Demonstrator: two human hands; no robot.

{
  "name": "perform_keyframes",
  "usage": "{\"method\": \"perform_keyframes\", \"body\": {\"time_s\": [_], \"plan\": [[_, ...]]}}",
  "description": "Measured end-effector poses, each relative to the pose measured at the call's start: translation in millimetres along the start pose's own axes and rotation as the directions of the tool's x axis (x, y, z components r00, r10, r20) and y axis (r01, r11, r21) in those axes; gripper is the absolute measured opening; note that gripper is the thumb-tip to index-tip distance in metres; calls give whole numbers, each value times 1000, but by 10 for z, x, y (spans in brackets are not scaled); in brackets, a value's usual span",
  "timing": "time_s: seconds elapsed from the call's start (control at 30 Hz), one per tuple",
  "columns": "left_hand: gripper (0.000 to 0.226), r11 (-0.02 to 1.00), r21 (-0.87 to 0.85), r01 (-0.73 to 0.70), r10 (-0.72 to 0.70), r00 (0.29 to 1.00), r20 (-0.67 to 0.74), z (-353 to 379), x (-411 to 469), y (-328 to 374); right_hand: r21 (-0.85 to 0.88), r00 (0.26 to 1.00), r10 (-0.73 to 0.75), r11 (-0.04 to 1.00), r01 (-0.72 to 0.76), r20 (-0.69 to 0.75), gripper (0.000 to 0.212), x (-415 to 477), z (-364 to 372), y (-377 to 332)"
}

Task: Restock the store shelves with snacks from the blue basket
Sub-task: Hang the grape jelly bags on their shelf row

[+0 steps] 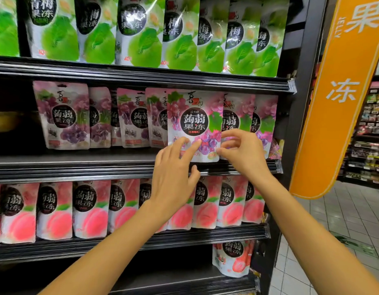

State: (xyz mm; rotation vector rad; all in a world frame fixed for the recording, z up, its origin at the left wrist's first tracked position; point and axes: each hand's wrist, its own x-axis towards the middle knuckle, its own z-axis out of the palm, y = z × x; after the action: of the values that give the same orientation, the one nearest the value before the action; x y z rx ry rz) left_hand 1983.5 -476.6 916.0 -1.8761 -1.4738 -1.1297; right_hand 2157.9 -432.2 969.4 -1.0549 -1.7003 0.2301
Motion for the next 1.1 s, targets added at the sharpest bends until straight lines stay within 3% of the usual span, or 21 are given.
{"method": "perform_keyframes", "body": {"time_s": [1.1], "plan": [[58, 1000, 30, 1, -3, 998, 63, 239, 83, 109, -41, 972, 118, 991, -129, -201, 35, -46, 103, 202]]}}
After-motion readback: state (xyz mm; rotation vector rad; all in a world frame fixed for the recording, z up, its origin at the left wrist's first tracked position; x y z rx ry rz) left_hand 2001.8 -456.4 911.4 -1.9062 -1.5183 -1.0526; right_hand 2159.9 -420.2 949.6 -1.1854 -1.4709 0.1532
